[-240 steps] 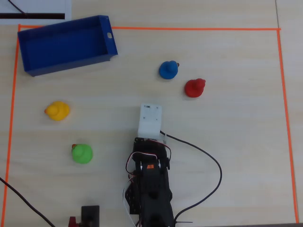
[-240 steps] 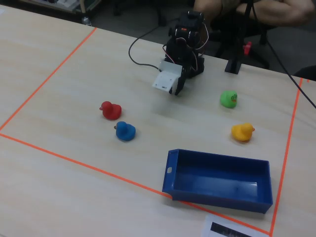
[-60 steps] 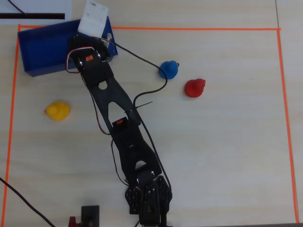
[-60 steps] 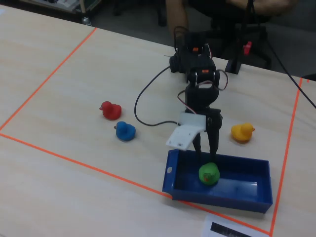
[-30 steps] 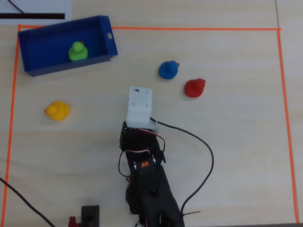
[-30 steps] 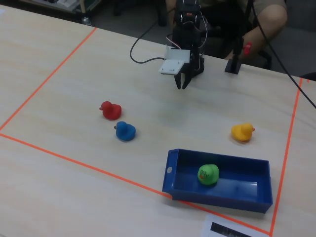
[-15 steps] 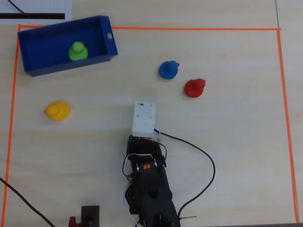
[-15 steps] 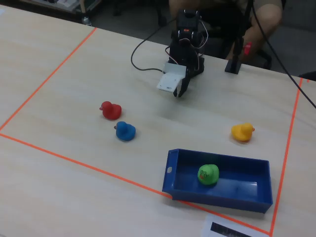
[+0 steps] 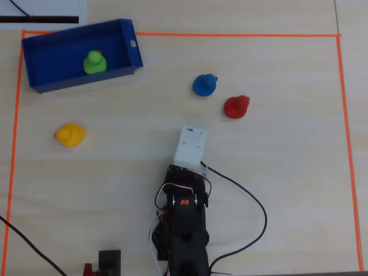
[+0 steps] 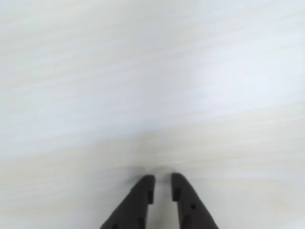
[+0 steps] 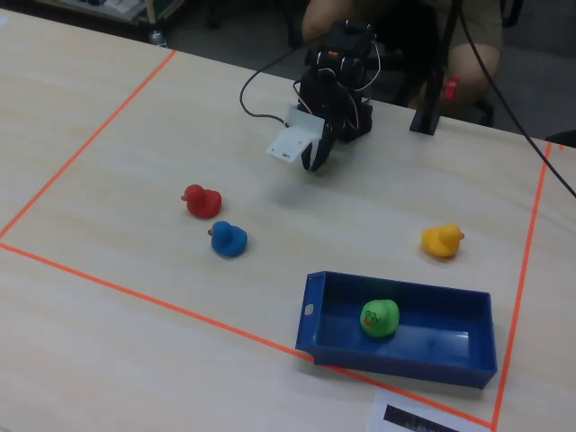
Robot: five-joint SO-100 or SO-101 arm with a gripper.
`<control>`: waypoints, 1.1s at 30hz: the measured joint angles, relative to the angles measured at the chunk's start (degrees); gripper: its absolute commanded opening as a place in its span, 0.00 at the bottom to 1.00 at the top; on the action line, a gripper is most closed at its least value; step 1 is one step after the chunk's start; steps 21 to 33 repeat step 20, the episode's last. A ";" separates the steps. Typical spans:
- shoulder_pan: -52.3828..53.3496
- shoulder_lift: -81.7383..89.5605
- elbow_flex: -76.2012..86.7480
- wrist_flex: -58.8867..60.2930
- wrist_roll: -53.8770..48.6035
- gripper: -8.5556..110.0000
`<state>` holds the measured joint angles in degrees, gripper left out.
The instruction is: Grasp green duck and put it into box.
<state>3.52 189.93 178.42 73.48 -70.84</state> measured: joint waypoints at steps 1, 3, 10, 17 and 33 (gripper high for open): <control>0.44 0.00 0.00 0.00 0.09 0.10; 1.05 0.00 0.00 0.00 0.09 0.10; 1.32 0.00 0.00 0.00 0.09 0.10; 1.32 0.00 0.00 0.09 0.09 0.10; 1.32 0.00 0.00 0.09 0.09 0.10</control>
